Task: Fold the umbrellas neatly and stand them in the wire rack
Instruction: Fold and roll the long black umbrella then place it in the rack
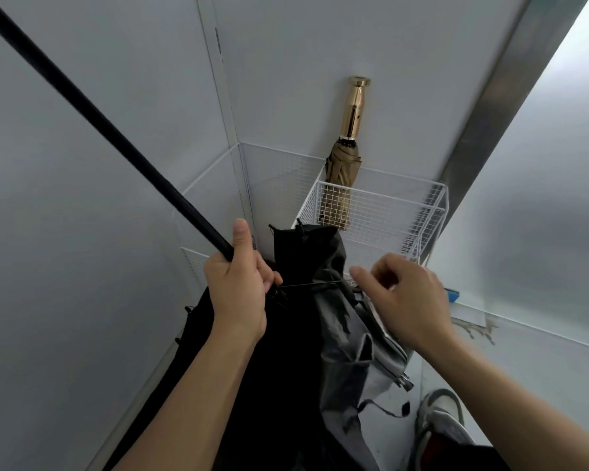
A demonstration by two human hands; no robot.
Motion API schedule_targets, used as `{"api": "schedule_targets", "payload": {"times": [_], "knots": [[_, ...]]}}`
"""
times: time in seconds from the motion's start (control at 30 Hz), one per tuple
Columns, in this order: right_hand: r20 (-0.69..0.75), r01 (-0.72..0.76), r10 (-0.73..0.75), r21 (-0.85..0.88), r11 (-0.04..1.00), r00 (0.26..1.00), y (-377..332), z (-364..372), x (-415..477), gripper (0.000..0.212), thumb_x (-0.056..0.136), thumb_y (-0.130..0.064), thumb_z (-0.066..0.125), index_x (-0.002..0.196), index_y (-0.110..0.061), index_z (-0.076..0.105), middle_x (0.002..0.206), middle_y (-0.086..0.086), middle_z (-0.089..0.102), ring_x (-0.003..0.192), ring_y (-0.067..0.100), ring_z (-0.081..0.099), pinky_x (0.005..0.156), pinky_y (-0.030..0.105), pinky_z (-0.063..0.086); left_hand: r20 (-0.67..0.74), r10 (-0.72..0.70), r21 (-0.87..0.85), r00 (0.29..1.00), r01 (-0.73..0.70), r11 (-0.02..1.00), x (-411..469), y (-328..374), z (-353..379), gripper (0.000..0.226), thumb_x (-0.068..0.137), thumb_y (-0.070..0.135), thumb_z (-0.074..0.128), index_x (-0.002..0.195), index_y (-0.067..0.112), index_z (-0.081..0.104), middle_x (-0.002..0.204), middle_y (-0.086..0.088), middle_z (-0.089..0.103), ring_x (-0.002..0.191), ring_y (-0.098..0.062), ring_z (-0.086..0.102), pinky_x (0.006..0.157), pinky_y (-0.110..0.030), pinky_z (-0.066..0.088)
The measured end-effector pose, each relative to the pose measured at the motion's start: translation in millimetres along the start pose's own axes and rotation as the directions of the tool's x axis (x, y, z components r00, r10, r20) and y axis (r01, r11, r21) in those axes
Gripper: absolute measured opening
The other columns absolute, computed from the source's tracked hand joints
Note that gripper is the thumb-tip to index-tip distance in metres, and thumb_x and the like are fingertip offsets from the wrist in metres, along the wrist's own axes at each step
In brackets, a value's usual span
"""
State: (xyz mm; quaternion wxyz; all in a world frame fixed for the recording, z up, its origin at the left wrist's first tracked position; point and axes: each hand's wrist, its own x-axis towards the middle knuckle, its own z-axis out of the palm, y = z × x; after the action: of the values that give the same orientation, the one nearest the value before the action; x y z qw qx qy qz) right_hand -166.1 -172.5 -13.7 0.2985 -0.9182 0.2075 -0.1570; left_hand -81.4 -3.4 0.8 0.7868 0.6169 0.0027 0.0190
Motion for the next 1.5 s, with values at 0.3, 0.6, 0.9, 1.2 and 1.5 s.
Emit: {"api": "schedule_targets", "payload": {"times": [0.3,0.6,0.9,1.2,1.5], "knots": [[0.622,-0.576,0.239,0.420,0.701,0.745,0.6,28.7,-1.2,0.021,0.083,-0.024,0.078,0.096,-0.007,0.076,0.083,0.007,0.072,0.067,0.018,0.065,0.061,0.025,0.050,-0.086,0.074,-0.010,0.994,-0.075,0.997,-3.0,-2.9,6.8,0.076,0.103,0.039,0.042,0.029,0.024,0.036,0.032,0.007,0.029,0.032,-0.010,0.033,0.055,-0.033,0.047],[0.671,-0.596,-0.059,0.692,0.408,0.739,-22.0,35.3,-18.3,0.017,0.092,-0.005,0.063,0.085,-0.014,0.075,0.082,0.007,0.070,0.074,0.015,0.067,0.074,0.025,0.054,-0.105,0.092,0.025,0.990,-0.090,0.996,2.1,-6.8,4.3,0.075,0.103,0.042,0.043,0.030,0.024,0.036,0.032,0.008,0.029,0.032,-0.010,0.035,0.057,-0.035,0.047],[-0.069,0.260,-0.251,0.255,0.931,0.966,0.7,13.8,-2.5,0.024,0.089,-0.008,0.066,0.103,-0.026,0.075,0.093,-0.017,0.069,0.074,0.005,0.064,0.069,0.024,0.053,0.037,0.017,0.068,0.999,-0.019,0.997,1.9,-6.6,5.1,0.072,0.101,0.045,0.043,0.033,0.025,0.034,0.035,0.006,0.029,0.031,-0.012,0.031,0.050,-0.030,0.040],[0.185,0.383,-0.372,-0.022,0.924,0.909,12.4,20.9,13.3,0.014,0.087,-0.042,0.070,0.092,-0.031,0.077,0.103,-0.019,0.061,0.082,0.006,0.060,0.065,0.029,0.042,0.246,-0.085,0.100,0.966,0.063,0.993,-10.5,-7.8,11.9,0.068,0.098,0.047,0.043,0.037,0.022,0.031,0.037,0.001,0.027,0.033,-0.015,0.027,0.047,-0.031,0.041],[0.166,-0.048,-0.072,0.624,0.780,0.983,-1.8,22.0,11.4,0.020,0.092,-0.011,0.067,0.099,-0.029,0.071,0.082,-0.004,0.074,0.078,0.007,0.071,0.065,0.022,0.053,0.099,-0.131,0.037,0.986,0.128,0.991,-7.4,-12.9,13.7,0.070,0.101,0.045,0.045,0.035,0.024,0.032,0.036,0.002,0.026,0.032,-0.015,0.026,0.048,-0.031,0.039]]}}
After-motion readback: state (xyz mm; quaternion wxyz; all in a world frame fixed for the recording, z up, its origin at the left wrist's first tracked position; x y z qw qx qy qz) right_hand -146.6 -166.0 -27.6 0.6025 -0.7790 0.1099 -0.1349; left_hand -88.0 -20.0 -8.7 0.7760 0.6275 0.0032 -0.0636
